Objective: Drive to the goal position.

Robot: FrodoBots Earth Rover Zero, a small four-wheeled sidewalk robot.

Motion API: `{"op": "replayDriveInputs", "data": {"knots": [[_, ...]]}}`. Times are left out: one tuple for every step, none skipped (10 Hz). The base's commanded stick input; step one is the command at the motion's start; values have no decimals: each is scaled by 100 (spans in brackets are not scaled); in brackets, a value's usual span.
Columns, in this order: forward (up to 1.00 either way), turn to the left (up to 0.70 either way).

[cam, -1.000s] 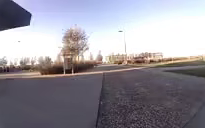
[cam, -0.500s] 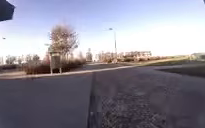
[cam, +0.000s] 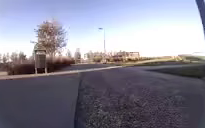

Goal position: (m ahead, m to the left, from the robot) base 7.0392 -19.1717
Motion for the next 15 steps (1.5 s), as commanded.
{"op": "replayDriveInputs", "data": {"knots": [[70,0],[70,0],[70,0],[70,0],[70,0],[70,0],[70,0],[70,0],[70,0],[70,0],[70,0],[70,0],[70,0],[70,0],[70,0]]}}
